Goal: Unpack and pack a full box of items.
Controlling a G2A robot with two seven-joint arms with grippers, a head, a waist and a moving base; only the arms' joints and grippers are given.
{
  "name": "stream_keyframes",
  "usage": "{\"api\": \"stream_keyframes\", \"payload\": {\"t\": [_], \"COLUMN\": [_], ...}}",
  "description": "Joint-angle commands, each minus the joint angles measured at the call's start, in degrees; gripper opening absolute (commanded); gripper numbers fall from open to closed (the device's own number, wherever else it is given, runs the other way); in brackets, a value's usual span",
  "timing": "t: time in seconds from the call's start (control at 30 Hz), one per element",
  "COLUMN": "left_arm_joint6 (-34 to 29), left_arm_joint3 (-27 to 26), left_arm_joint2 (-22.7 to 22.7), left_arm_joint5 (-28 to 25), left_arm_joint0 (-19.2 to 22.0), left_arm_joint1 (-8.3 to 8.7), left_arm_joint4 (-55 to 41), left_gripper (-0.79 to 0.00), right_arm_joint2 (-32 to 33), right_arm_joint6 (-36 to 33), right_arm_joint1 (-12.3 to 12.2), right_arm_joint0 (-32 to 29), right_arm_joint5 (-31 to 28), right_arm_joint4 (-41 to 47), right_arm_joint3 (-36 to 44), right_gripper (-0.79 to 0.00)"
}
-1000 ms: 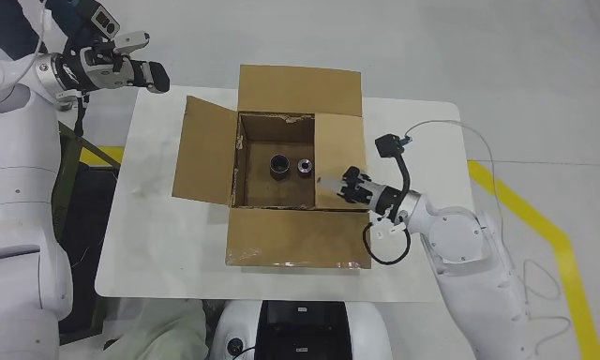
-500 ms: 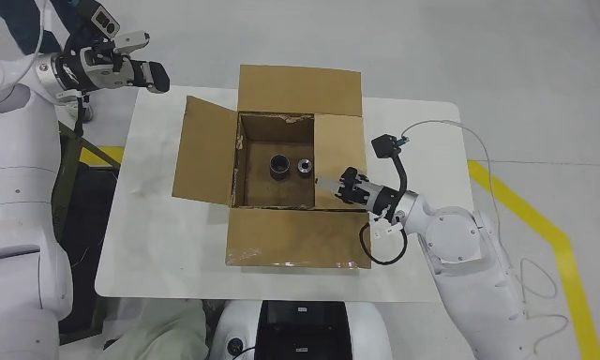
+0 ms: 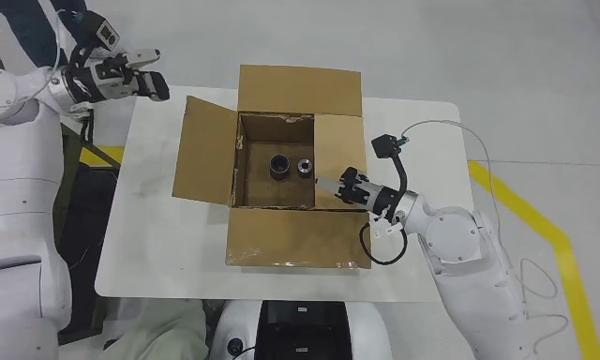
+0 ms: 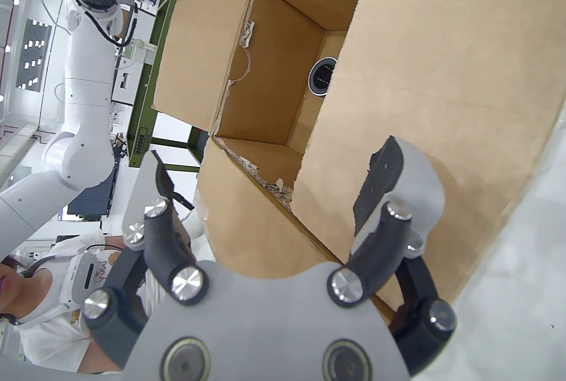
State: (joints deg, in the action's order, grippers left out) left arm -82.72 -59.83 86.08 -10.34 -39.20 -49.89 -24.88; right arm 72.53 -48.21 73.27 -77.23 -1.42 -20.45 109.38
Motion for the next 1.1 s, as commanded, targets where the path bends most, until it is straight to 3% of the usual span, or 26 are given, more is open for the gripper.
{"api": "stream_keyframes", "payload": {"t": [0.0,0.17,0.33,0.57,1.07], "left_arm_joint6": [1.19,3.62,4.93,5.84,0.87], "left_arm_joint3": [0.02,-0.50,-1.52,-0.02,0.48], "left_arm_joint2": [0.70,0.71,-2.68,-8.36,-13.69], "left_arm_joint5": [-2.28,-5.37,-7.00,-7.58,-3.56], "left_arm_joint0": [-1.81,-5.24,-6.04,-3.26,3.20], "left_arm_joint1": [0.35,0.66,-0.06,-1.55,-3.66], "left_arm_joint4": [1.57,3.20,2.23,0.15,-10.55], "left_gripper": [0.000,0.000,0.000,0.000,0.000], "right_arm_joint2": [0.00,0.00,0.00,0.00,0.00], "right_arm_joint6": [0.00,0.00,0.00,0.00,0.00], "right_arm_joint1": [0.00,0.00,0.00,0.00,0.00], "right_arm_joint0": [0.00,0.00,0.00,0.00,0.00], "right_arm_joint5": [0.00,0.00,0.00,0.00,0.00], "right_arm_joint4": [0.00,0.00,0.00,0.00,0.00], "right_arm_joint3": [0.00,0.00,0.00,0.00,0.00], "right_gripper": [0.000,0.000,0.000,0.000,0.000]}}
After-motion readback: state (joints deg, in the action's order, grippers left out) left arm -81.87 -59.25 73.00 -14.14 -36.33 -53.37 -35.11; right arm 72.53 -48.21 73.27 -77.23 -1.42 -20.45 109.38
